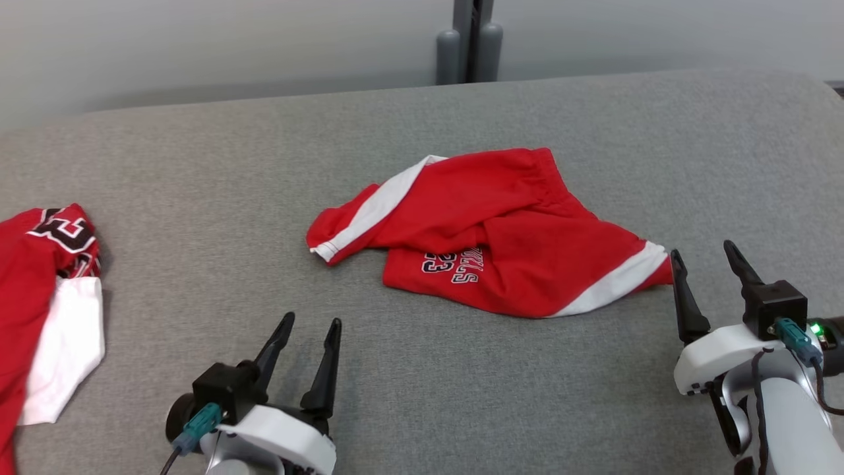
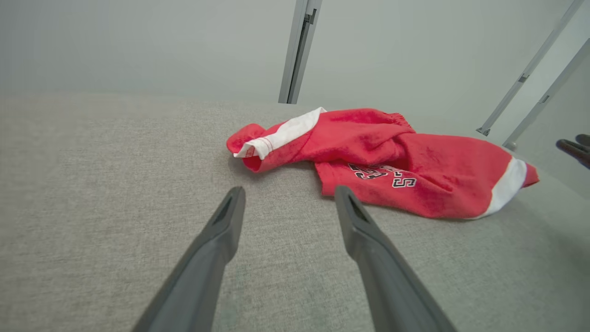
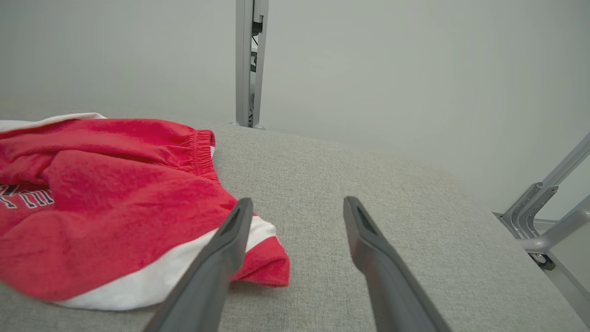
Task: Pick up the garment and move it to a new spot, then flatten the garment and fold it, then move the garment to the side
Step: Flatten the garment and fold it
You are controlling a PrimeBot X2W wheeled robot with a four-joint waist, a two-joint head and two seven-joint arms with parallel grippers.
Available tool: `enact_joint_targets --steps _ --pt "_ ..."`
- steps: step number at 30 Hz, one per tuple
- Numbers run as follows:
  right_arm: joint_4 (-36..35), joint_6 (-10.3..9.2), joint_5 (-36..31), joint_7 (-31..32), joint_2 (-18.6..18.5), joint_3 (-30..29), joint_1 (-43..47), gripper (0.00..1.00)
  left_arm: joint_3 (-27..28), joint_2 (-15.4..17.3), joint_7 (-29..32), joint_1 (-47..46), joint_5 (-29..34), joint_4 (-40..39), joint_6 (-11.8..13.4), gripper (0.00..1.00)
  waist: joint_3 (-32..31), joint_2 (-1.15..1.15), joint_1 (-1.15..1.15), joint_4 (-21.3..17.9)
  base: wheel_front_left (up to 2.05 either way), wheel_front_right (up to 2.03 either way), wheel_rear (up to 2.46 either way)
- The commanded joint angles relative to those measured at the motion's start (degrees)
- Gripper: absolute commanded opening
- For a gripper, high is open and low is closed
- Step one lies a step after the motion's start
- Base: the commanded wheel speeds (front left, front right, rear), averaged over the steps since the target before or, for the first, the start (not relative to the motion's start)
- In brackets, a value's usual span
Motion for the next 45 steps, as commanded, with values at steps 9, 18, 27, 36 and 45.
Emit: enact_joint_targets --steps 9,18,27,36,45 --pt "-4.98 -0.01 3.07 -0.01 0.73 3.32 -0.57 1.0 -4.39 0.27 -0.01 -8.53 -3.77 7.01 -1.34 1.0 4.97 0.0 0.0 -4.86 0.0 0.0 0.0" --pt "-7.92 -0.01 4.96 -0.01 0.88 5.07 -1.7 1.0 -5.13 0.26 0.0 -15.0 -4.49 13.82 -1.46 1.0 8.14 0.0 0.0 -8.04 0.0 0.0 0.0" --pt "-8.23 -0.01 6.69 -0.01 0.9 4.97 -1.64 1.0 -7.38 0.92 0.08 -16.85 -7.01 16.68 -1.5 0.13 9.56 0.0 0.0 -8.87 0.0 0.0 0.0" --pt "-7.78 -0.01 8.02 0.0 0.89 3.56 -1.02 1.0 -8.41 1.41 -0.01 -15.79 -5.1 12.41 -1.48 0.0 7.55 0.0 0.0 -5.86 0.0 0.0 0.0" --pt "-5.55 -0.01 8.45 -0.01 0.87 0.87 3.86 1.0 -7.32 0.75 -0.01 -6.83 -1.57 0.53 -1.48 0.0 -1.05 0.0 0.0 2.91 0.0 0.0 0.0"
